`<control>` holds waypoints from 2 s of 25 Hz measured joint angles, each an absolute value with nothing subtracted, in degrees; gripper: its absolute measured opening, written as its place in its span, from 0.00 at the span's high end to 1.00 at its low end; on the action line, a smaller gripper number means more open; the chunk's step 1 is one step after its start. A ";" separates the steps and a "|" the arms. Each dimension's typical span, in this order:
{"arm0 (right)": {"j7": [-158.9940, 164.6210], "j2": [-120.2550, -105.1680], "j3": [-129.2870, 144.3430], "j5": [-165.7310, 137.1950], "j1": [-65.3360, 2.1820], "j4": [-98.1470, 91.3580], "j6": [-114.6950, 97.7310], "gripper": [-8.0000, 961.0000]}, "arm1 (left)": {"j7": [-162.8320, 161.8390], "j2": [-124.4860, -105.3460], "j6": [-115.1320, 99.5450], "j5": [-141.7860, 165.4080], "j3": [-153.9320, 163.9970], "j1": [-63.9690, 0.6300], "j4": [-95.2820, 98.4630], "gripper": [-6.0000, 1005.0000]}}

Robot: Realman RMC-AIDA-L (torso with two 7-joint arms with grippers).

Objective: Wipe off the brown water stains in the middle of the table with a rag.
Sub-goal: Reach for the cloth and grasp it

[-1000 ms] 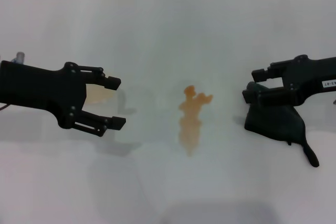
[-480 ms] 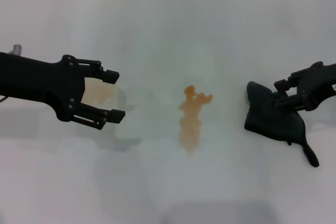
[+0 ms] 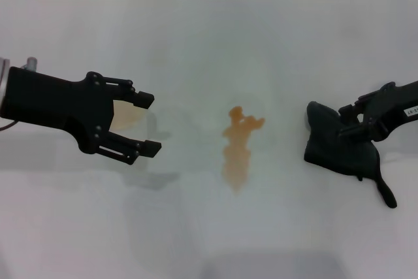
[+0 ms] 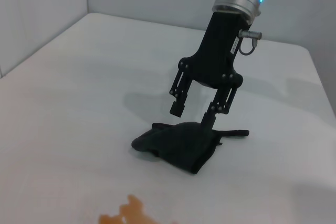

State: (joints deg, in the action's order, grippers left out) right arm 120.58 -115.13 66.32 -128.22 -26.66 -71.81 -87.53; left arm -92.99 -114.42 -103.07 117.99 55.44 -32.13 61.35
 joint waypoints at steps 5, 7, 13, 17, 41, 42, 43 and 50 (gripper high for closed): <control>120.66 -115.19 67.19 -128.81 -26.94 -70.65 -86.72 0.36 | -92.77 -114.47 -102.96 118.42 55.46 -32.22 61.35 0.12; 120.79 -115.22 68.09 -129.02 -26.98 -70.35 -86.01 0.36 | -92.72 -114.51 -102.92 118.47 55.46 -32.23 61.35 0.12; 120.84 -115.22 69.36 -129.41 -27.42 -68.69 -83.99 0.36 | -92.67 -114.63 -102.83 118.56 55.46 -32.26 61.35 0.12; 120.85 -115.23 70.11 -129.40 -27.61 -67.89 -82.76 0.36 | -92.61 -114.64 -102.82 118.57 55.46 -32.25 61.35 0.12; 121.84 -115.11 70.24 -129.50 -27.53 -67.59 -81.21 0.36 | -91.86 -115.05 -101.58 118.56 55.46 -31.72 61.35 0.12; 121.75 -115.15 70.36 -129.50 -27.50 -67.27 -80.99 0.36 | -91.86 -115.05 -101.56 118.56 55.46 -31.74 61.35 0.12; 121.71 -115.15 70.40 -129.51 -27.52 -66.87 -80.77 0.36 | -91.84 -115.05 -101.53 118.56 55.45 -31.77 61.35 0.12; 121.60 -115.18 70.49 -129.55 -27.83 -65.46 -79.96 0.36 | -91.76 -115.05 -101.46 118.57 55.46 -31.88 61.35 0.12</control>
State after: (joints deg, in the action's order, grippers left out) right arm 121.60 -115.18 70.49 -129.55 -27.83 -65.46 -79.96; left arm -91.76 -115.05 -101.46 118.57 55.46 -31.88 61.35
